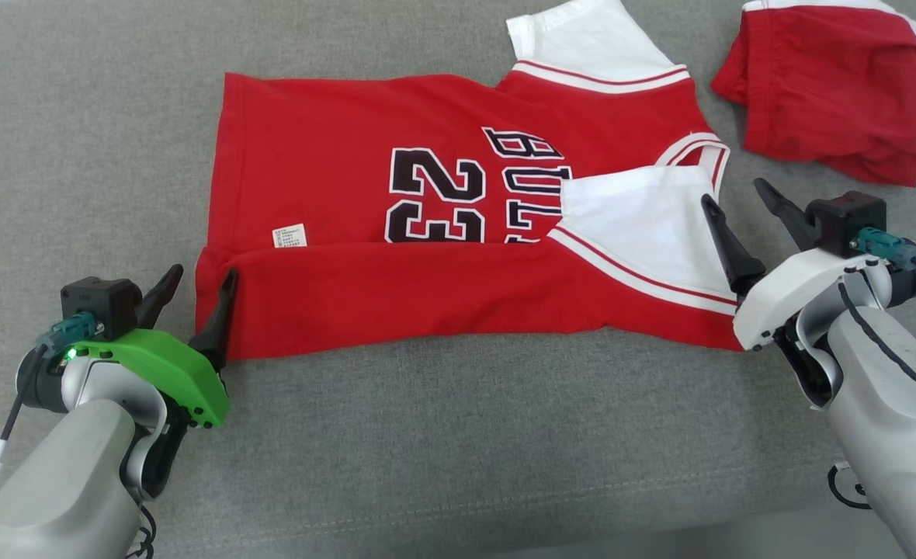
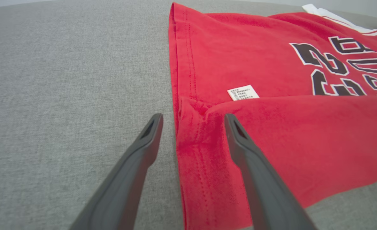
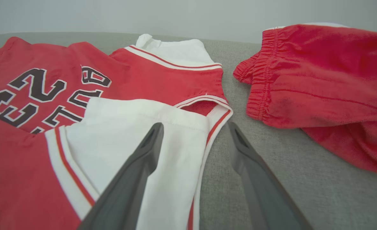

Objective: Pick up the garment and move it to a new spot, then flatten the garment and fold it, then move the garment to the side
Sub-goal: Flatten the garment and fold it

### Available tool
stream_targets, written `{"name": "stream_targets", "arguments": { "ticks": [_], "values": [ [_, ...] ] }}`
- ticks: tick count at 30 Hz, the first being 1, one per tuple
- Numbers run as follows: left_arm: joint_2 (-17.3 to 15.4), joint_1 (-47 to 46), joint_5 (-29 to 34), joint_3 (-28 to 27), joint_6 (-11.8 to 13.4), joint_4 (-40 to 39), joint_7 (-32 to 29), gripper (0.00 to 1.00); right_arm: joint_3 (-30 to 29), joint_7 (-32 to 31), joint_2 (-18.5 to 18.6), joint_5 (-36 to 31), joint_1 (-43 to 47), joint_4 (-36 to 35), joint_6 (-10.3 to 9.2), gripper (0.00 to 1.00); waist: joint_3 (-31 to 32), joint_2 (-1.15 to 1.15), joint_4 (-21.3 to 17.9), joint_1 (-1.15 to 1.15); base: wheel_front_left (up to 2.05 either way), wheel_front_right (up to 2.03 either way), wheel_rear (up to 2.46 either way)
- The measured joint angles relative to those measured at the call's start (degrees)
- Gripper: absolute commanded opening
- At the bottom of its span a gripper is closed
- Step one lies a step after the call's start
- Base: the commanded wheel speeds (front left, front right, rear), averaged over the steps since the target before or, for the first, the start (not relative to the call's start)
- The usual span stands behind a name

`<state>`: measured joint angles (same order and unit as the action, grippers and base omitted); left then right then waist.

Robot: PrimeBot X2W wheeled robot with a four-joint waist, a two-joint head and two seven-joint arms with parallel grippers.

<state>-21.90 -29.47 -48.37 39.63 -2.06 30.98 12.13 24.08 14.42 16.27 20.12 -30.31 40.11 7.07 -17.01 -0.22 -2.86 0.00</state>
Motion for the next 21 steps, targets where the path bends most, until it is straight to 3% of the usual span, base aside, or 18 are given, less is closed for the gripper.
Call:
{"name": "stream_targets", "arguments": {
  "ticks": [10, 16, 21],
  "values": [
    [0.03, 0.07, 2.88, -0.47, 0.14, -1.16, 1.67, 1.00, -3.60, 0.00, -1.00, 0.19, 2.85, -4.69, 0.00, 1.00, 3.75, 0.00, -0.50, 0.00, 0.00, 0.00, 0.00],
    [0.79, 0.22, 3.25, -3.30, 2.14, -3.12, 2.13, 1.00, -6.64, 0.00, -1.69, 0.23, 5.04, -8.90, -0.08, 1.00, 5.67, 0.00, -1.51, 0.00, 0.00, 0.00, 0.00],
    [1.78, 0.35, 4.06, -4.46, 2.91, -5.48, 2.14, 1.00, -11.09, 0.01, -2.67, 1.68, 7.51, -12.37, -1.81, 1.00, 6.68, 0.00, -2.39, 0.00, 0.00, 0.00, 0.00]
  ]
}}
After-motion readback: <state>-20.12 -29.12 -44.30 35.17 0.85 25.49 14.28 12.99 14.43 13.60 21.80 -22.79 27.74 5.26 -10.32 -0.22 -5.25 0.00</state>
